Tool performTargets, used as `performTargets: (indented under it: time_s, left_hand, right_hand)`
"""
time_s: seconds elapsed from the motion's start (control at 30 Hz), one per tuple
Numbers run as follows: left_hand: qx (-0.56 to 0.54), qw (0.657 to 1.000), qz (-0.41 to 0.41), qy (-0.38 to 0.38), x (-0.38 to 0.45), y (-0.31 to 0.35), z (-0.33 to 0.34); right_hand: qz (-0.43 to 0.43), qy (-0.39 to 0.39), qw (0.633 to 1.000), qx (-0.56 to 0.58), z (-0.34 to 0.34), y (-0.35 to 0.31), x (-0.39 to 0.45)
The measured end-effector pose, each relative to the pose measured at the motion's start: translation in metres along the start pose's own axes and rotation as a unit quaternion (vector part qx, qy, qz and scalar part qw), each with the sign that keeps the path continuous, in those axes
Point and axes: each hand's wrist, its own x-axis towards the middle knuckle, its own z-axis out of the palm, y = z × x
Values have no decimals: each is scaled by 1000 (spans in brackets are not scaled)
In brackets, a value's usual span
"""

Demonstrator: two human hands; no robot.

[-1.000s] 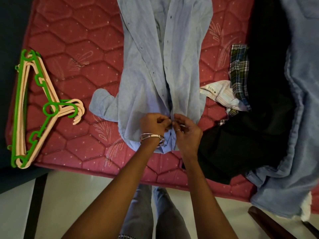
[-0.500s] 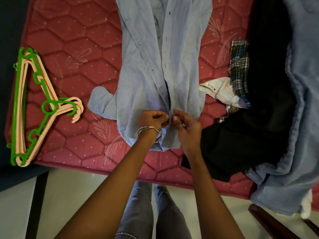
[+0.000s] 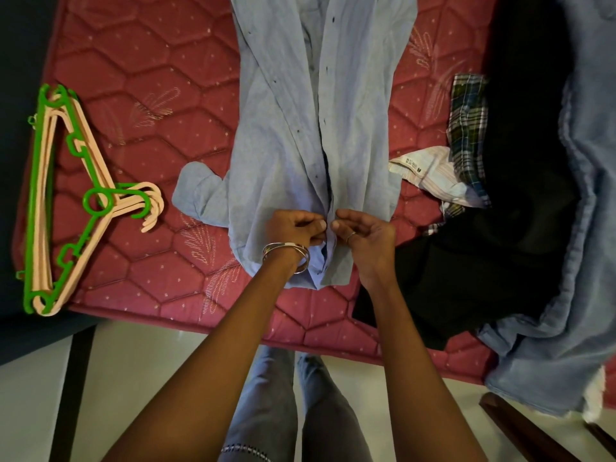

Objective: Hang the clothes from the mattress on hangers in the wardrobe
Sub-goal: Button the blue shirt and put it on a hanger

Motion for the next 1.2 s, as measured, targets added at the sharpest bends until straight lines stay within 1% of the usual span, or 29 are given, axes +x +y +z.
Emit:
performTargets:
  time_s: [0.17, 0.27, 0.37, 0.53, 0.73, 0.8, 0.9, 0.97, 1.07, 1.13, 1.2]
  left_hand:
    - [14, 1000, -6, -13, 3, -3, -2]
    - [19, 1000, -11, -19, 5, -2, -4]
    - [24, 999, -14, -31, 6, -3, -6]
    - [-9, 999, -31, -40, 7, -2, -5]
    - [1, 999, -19, -43, 7, -1, -7]
    - [9, 999, -16, -45, 6, -1, -8]
    - [10, 999, -13, -51, 5, -1, -7]
    - [13, 999, -8, -51, 4, 0, -5]
    - [26, 999, 0, -48, 4, 3, -4]
    - [35, 998, 3, -51, 5, 3, -7]
    - [40, 998, 3, -55, 5, 2, -10]
  right_hand:
    - [-15, 8, 1000, -6, 4, 1, -1]
    - [-15, 4, 1000, 10, 3, 2, -2]
    - [8, 10, 999, 39, 2, 5, -1]
    - [61, 14, 994, 90, 4, 11, 2]
    - [114, 13, 978, 173, 7, 6, -2]
    - [109, 11, 982, 151, 7, 3, -2]
    - [39, 18, 998, 35, 7, 1, 0]
    - [-8, 21, 999, -38, 9, -1, 2]
    - [-51, 19, 992, -115, 12, -2, 4]
    - [-72, 10, 987, -140, 12, -1, 2]
    - [-81, -2, 987, -141, 10, 0, 0]
